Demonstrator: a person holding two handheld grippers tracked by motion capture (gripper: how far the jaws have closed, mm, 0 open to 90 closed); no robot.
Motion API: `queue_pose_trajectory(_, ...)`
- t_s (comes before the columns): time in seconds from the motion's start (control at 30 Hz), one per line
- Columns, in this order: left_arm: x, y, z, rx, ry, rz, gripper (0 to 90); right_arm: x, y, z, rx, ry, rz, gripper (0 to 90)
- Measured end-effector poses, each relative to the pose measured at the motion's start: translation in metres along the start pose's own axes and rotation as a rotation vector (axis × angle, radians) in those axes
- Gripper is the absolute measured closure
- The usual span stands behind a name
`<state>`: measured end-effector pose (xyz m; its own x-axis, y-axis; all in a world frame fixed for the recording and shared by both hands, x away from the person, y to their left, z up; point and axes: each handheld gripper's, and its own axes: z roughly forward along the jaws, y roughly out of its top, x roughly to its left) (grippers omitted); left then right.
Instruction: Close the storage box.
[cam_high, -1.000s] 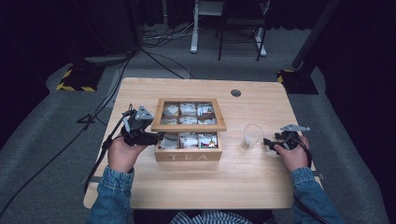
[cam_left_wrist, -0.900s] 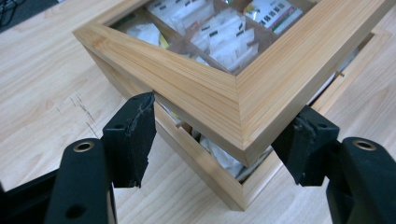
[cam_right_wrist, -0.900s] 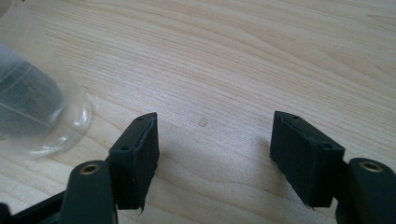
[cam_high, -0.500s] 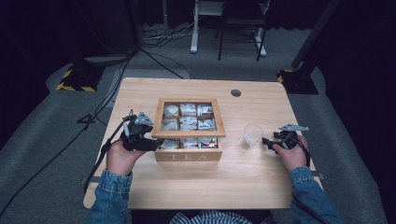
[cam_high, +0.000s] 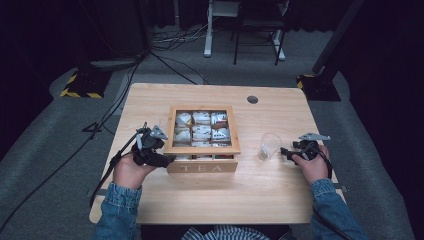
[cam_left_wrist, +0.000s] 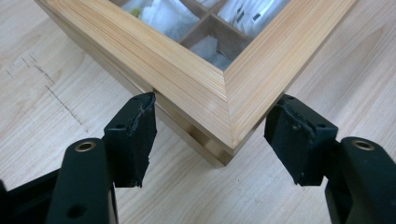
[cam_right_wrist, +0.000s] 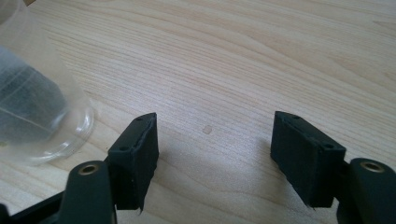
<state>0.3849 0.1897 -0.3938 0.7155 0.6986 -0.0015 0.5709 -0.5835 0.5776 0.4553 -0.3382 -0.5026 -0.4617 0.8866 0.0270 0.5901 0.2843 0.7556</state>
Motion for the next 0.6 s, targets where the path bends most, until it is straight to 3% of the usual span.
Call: queue_pose_trajectory(0.6,0.002,-0.002,0.014,0.079,-0.043,0.001,35.6,0.000,0.000,0.000,-0.001,-0.002,-0.001,32.8)
